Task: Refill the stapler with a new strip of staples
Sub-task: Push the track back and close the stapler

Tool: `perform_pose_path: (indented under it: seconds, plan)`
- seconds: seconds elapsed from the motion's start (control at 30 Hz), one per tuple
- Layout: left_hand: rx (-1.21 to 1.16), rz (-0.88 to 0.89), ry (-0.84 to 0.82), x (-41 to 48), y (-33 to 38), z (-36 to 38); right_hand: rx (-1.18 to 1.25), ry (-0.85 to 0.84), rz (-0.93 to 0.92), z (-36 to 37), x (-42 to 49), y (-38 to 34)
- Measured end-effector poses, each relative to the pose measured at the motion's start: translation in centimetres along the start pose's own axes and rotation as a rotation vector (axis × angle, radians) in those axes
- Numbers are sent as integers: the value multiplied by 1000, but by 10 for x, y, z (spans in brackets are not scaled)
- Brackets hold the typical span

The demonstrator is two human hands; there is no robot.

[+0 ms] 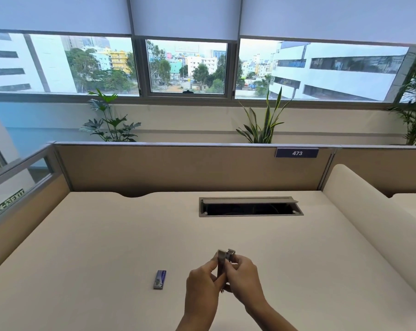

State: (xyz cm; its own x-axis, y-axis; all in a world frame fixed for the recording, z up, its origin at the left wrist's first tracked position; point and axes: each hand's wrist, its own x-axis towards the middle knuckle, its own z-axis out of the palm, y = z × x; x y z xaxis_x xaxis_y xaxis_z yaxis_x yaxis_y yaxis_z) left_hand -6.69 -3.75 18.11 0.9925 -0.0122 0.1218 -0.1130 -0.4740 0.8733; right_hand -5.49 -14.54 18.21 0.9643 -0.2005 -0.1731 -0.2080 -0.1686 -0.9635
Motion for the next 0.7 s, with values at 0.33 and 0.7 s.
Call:
perform_pose_path:
  seconds: [0.33,0.7]
  plan:
    - [-15,-40,-31,11,-15,5,183,-117,93,-4,2,3]
    - [-26,-26,-329,41,-40,16,-101,23,83,-15,33,2]
